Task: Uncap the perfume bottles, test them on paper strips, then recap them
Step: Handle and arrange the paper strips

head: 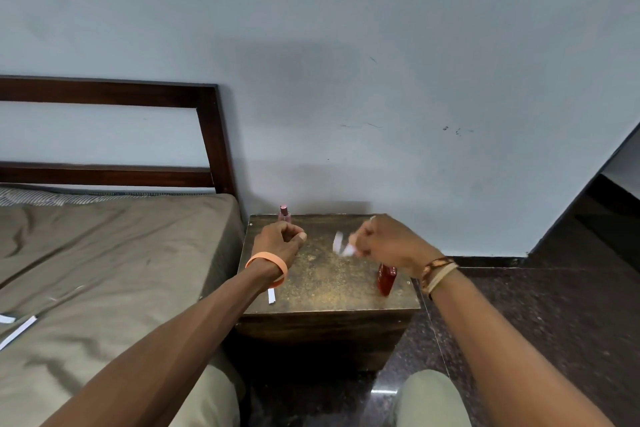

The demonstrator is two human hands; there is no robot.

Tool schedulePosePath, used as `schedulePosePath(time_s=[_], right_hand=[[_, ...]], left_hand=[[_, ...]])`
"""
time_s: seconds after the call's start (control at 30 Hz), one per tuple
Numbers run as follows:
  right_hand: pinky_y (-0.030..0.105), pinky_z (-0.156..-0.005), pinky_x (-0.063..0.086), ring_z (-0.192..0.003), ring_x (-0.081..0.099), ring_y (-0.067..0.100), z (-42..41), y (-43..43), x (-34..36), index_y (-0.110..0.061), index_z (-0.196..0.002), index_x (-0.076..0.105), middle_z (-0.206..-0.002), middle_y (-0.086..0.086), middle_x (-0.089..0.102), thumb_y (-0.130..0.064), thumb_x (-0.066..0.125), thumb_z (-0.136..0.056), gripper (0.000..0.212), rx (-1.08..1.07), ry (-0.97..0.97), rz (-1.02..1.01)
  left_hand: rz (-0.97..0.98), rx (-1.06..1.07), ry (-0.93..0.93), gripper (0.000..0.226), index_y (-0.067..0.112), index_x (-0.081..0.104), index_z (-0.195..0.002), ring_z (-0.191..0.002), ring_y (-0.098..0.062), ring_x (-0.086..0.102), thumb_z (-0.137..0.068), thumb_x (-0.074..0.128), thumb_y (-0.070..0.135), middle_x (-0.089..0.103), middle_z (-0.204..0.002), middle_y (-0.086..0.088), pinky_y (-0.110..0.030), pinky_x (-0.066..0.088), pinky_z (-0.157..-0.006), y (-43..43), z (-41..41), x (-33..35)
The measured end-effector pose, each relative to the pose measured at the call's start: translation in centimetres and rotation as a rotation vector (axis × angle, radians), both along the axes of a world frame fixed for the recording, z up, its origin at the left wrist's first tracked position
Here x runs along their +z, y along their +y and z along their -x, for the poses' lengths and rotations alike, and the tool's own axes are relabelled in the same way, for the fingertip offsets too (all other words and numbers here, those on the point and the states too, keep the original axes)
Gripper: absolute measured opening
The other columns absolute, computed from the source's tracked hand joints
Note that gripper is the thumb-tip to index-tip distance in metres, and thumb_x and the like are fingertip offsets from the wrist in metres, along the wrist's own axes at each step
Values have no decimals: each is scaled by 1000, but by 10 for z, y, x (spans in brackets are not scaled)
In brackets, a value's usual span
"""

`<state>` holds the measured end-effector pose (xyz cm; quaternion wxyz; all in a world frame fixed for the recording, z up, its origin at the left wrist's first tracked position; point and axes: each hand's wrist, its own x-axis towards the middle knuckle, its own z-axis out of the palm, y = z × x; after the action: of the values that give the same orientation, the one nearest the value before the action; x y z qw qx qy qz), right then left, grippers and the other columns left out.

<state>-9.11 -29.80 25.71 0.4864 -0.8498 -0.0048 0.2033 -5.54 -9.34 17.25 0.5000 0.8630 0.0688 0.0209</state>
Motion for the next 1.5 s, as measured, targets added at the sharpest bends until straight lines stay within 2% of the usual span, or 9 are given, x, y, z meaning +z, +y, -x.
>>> schedulePosePath(time_s=[0.17,0.3,0.47,0.6,0.73,0.87,1.0,1.17,1.5], right_hand=[[39,-84,54,-82,67,24,1,-1,17,-1,-99,67,-93,17,71,-16,60,-95,17,-11,23,-506],[30,-69,48,-73,60,18,-5,7,1,-14,-78,65,-89,11,71,-22,59,-95,21,-3,-125,193],[38,-76,55,-75,66,24,0,2,13,0,-97,67,-85,16,69,-15,61,-95,17,-49,67,-587],[33,-72,50,-74,64,24,-6,8,-5,-5,-93,70,-91,15,73,-23,60,-95,21,-14,-105,116],[39,-74,57,-75,66,26,-6,3,8,2,-100,65,-88,18,69,-16,63,-93,20,-29,90,-550],[37,-74,53,-72,59,20,-7,3,-13,-4,-97,70,-89,16,71,-24,61,-95,22,1,-80,182],[39,-77,56,-79,67,25,-2,-6,-4,5,-106,66,-89,16,70,-18,64,-93,27,-42,125,-676],[24,-65,51,-70,63,14,-1,0,-29,-4,-92,69,-82,8,69,-20,61,-96,19,-49,-14,65],[32,-77,56,-78,67,15,1,7,-39,-10,-92,69,-88,8,74,-25,61,-97,18,-51,-11,81]], left_hand=[[-18,-8,-8,7,24,65,-83,-82,-19,66,-87,68,19,70,-84,2,-37,55,-86,-1,-3,3],[-32,-10,-10,3,24,67,-85,-81,-19,68,-87,67,21,71,-86,-1,-42,56,-87,2,-5,4],[-77,-6,-16,10,16,72,-94,-80,-16,66,-86,68,23,71,-87,1,-36,56,-84,4,-8,6],[-58,-7,-9,8,19,71,-92,-81,-17,67,-86,69,24,72,-87,1,-40,56,-86,4,-5,4],[-41,-21,-9,4,20,69,-90,-82,-16,66,-86,69,21,70,-85,2,-35,55,-85,3,-6,4],[-17,-24,1,4,23,66,-86,-84,-19,68,-87,67,20,71,-88,-2,-42,56,-88,0,-3,1],[9,-21,14,8,24,65,-83,-83,-19,67,-87,68,17,71,-86,-2,-42,56,-87,2,-4,0],[19,-3,20,7,23,66,-83,-78,-18,68,-86,68,17,71,-81,0,-40,57,-85,4,-3,-2],[15,-9,7,5,21,66,-86,-77,-17,68,-87,67,17,70,-82,0,-36,58,-82,3,-4,-2]])
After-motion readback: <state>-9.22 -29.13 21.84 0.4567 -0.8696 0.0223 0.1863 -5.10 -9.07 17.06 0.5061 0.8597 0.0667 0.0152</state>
